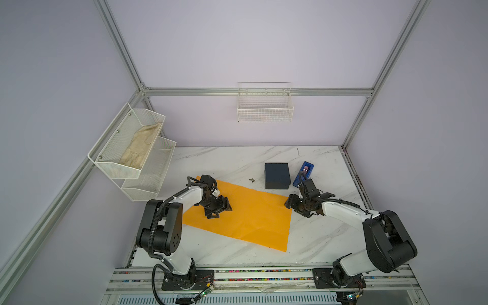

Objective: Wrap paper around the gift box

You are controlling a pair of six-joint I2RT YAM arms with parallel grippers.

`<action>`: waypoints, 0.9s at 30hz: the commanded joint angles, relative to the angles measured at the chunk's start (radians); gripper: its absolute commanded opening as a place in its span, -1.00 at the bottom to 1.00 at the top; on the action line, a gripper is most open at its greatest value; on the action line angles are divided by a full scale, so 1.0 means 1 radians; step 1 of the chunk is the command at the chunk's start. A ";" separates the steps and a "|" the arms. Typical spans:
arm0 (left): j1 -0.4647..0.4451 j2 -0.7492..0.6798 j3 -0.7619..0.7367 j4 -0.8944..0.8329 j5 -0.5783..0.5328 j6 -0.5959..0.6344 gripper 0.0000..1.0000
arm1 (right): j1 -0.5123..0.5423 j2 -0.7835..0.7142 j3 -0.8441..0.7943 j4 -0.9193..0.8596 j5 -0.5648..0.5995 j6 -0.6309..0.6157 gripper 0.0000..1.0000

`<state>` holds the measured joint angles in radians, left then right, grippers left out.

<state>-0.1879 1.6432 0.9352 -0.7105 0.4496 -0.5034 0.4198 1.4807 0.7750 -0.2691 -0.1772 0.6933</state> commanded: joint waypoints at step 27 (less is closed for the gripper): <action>-0.223 -0.086 -0.096 0.121 0.012 -0.271 0.55 | -0.113 0.197 0.125 -0.026 0.098 -0.171 0.47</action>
<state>-0.4065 1.5642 0.8322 -0.5900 0.4854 -0.7673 0.3294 1.6539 0.8963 -0.2497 -0.1291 0.5415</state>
